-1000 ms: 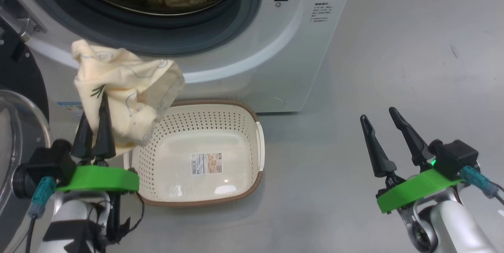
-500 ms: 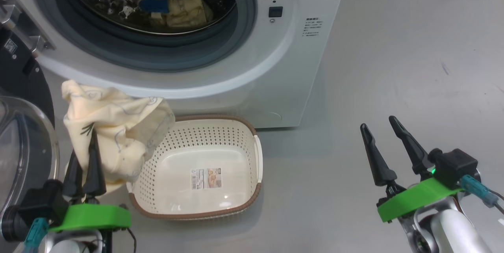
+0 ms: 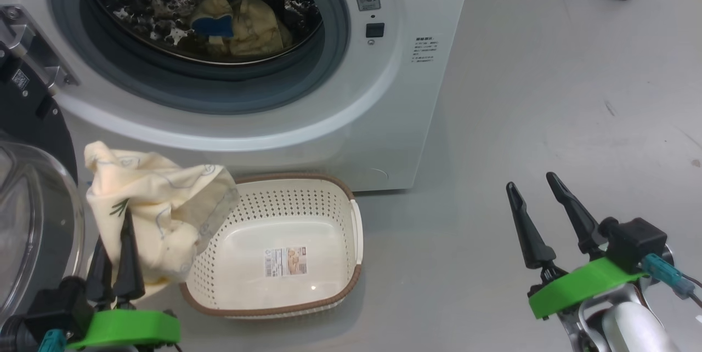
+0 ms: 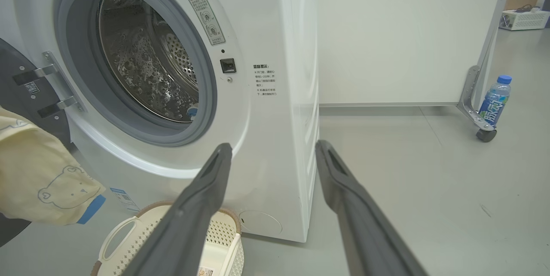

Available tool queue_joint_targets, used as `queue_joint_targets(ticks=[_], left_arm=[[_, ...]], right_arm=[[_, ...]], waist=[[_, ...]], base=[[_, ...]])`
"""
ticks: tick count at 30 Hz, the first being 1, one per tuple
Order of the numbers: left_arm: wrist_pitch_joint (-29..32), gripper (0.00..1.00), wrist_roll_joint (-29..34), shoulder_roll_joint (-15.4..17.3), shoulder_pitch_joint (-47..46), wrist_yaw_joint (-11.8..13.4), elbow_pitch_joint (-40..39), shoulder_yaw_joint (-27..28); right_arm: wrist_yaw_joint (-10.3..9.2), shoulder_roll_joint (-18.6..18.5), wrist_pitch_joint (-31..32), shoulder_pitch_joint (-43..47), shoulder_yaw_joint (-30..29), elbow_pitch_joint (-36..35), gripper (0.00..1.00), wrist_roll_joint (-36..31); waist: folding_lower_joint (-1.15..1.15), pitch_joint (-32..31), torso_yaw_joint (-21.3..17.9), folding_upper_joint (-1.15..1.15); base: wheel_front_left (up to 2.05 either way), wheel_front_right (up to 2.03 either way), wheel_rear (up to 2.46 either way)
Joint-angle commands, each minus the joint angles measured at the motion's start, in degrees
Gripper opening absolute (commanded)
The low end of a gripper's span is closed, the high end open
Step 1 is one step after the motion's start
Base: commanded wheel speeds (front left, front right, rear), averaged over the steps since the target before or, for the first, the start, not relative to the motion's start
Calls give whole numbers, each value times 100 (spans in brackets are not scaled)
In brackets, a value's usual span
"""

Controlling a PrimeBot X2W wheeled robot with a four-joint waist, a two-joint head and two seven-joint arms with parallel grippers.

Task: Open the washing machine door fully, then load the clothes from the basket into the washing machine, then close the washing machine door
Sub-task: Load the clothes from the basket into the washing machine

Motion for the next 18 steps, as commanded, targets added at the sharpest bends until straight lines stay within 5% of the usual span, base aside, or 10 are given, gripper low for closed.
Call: queue_joint_targets(ticks=[1, 18], left_arm=[[-27, 0, 4, 149, -121, 44, -249, 246], [-19, 0, -70, 148, 11, 121, -233, 212]], right_arm=[[-2, -77, -55, -69, 70, -200, 100, -71], [-2, -143, -55, -26, 80, -157, 100, -36]], waist=[[0, -10, 7, 0], [0, -126, 18, 0]], base=[[0, 0, 0], [0, 0, 0]])
